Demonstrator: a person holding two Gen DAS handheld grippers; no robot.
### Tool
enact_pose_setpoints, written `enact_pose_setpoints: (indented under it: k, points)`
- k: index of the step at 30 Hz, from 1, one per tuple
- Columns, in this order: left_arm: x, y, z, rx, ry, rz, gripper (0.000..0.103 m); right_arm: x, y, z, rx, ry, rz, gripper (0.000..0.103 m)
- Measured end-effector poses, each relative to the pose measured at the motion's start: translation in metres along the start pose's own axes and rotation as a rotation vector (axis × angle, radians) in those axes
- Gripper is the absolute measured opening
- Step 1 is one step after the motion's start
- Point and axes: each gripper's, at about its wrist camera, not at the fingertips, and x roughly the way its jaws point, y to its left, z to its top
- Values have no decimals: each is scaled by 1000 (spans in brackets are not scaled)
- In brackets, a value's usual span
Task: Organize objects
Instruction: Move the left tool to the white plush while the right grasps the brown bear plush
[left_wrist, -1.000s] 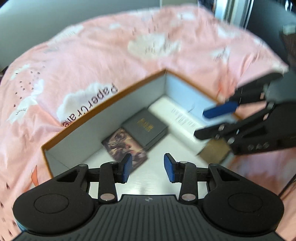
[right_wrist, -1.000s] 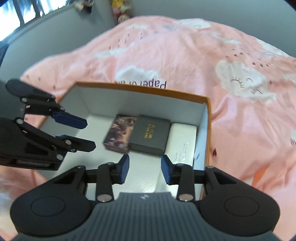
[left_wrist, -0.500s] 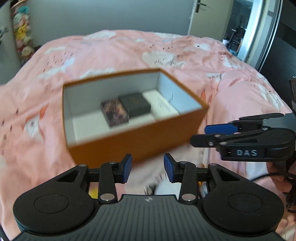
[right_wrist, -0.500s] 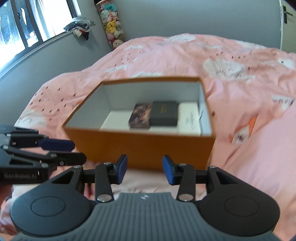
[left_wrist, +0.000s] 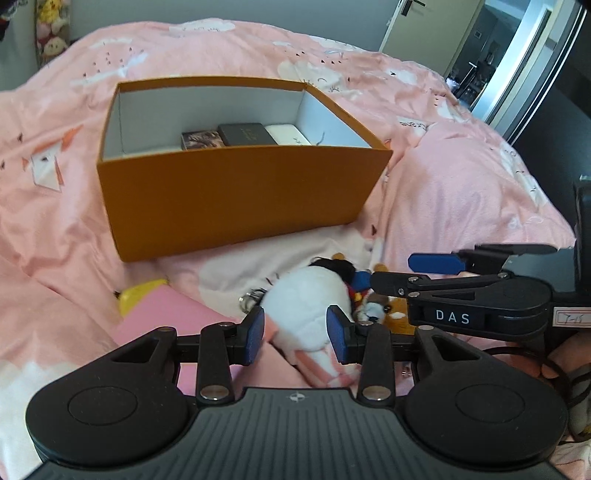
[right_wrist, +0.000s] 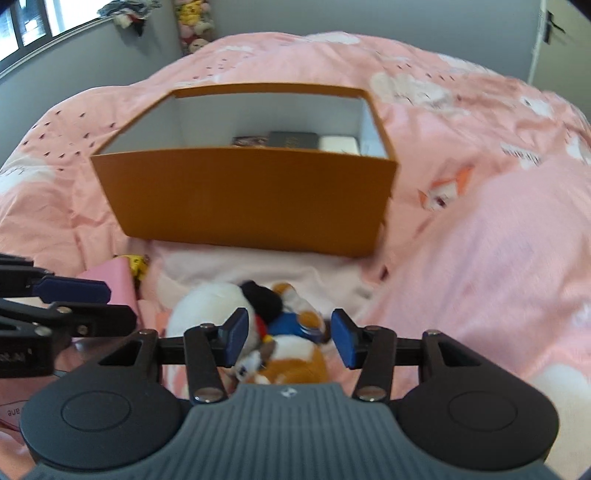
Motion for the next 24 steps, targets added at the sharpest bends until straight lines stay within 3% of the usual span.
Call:
enact_pose_setpoints:
  k: [6, 24]
  points:
    - [9, -2, -4, -27, 37, -20, 44, 12, -14, -8, 72, 80, 43, 51]
    - [23, -13, -13, -24, 98, -76, 45, 21, -25, -18, 136, 142, 131, 47]
